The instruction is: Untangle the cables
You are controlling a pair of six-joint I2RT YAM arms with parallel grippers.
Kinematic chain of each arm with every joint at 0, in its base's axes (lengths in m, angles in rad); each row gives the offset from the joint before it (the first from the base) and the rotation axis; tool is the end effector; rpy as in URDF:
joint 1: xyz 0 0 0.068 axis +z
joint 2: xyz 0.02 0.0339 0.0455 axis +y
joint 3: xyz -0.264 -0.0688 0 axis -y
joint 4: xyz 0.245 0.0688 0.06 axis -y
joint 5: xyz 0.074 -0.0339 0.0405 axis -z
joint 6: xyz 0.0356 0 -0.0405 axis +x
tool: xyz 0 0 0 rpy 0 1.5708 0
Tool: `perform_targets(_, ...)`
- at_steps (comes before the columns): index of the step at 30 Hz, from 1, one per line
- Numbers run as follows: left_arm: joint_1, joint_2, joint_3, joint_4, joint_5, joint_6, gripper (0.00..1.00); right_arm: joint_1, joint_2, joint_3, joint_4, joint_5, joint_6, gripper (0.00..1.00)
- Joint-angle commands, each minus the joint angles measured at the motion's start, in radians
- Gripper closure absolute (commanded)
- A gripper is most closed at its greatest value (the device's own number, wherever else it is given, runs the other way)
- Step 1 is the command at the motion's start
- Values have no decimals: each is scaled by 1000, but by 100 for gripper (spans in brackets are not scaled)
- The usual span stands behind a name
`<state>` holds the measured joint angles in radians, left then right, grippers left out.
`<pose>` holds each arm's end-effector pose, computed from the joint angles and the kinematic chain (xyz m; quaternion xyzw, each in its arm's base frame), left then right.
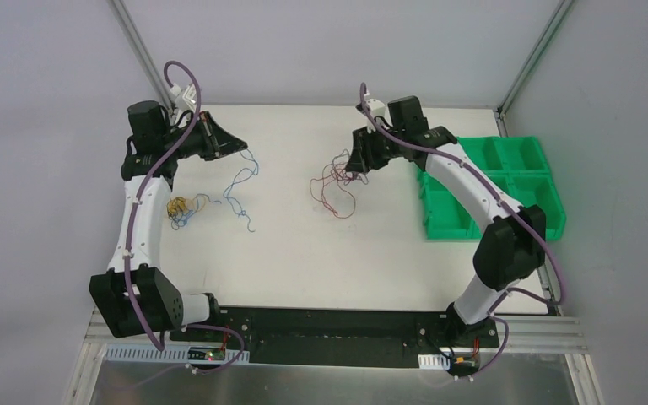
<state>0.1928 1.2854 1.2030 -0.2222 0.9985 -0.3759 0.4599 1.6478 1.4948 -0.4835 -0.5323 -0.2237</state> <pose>0.2842 0.0250 0.3785 0.0733 0.7588 -0.4319 0.4820 0.3287 0.1830 0.3365 -0.4003 0.7719 0.2844 0.4038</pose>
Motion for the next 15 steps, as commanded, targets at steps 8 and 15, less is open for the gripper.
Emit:
perform_targets(8,-79,16,156,32,134,-7,100,-68,51,170,-182,-96,-216,2)
perform_targets(15,-188,35,183,31,160,-14,100,101,4,256,40,-183,-14,1)
